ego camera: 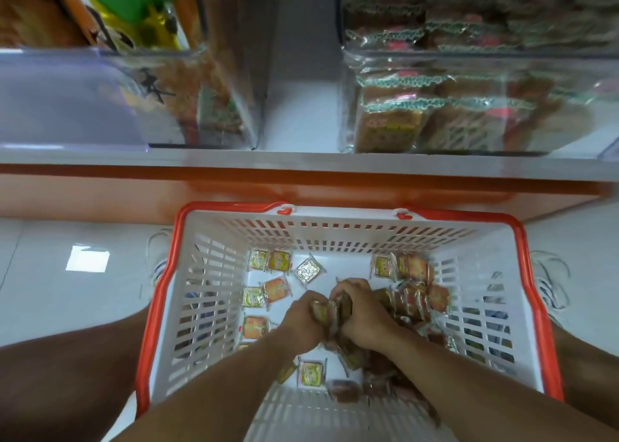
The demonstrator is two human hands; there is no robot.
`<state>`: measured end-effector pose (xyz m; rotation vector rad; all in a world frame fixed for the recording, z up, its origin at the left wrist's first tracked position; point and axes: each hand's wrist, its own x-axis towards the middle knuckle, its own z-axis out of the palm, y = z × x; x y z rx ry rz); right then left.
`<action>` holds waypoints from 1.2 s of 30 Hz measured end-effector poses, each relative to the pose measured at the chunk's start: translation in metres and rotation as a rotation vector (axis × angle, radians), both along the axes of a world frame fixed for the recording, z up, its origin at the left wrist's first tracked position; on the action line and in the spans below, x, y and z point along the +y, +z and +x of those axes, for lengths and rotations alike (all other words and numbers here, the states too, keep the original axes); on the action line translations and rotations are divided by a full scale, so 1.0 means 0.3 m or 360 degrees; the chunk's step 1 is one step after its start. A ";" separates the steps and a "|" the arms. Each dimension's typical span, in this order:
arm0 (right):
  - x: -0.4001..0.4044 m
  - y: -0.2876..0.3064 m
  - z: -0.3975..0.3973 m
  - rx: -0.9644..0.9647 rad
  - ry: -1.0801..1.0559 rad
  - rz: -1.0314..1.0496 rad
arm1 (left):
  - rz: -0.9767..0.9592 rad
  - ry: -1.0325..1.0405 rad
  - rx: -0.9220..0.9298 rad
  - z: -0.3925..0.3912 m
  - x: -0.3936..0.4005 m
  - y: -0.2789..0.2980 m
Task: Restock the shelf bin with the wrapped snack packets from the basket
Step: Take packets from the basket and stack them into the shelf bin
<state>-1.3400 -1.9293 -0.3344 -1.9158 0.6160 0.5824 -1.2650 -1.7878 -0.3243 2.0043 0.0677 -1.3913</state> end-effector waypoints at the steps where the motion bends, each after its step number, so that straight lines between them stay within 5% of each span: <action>1: 0.000 0.020 0.012 0.0055 -0.0097 0.0125 | -0.0047 0.0182 0.0156 0.007 0.001 0.013; 5: 0.018 0.087 0.036 0.0205 -0.0327 0.0460 | -0.0215 0.0448 0.0713 0.004 -0.017 0.086; 13: -0.043 0.344 0.084 -0.0119 0.0167 0.0099 | -0.0745 0.0399 0.1130 0.103 -0.014 0.309; 20: -0.085 0.761 0.111 -0.0267 0.0655 -0.0376 | -0.0995 0.0472 0.1254 0.133 -0.025 0.616; 27: -0.166 1.278 0.066 -0.0258 0.0942 -0.0797 | -0.1119 -0.0065 0.1079 0.191 -0.103 1.027; 31: -0.269 1.555 0.046 -0.0576 0.0457 -0.0302 | -0.1212 -0.0274 0.0828 0.281 -0.122 1.286; 36: -0.288 1.553 0.093 -0.0929 -0.0327 0.0500 | -0.1318 0.0183 0.0380 0.260 -0.171 1.416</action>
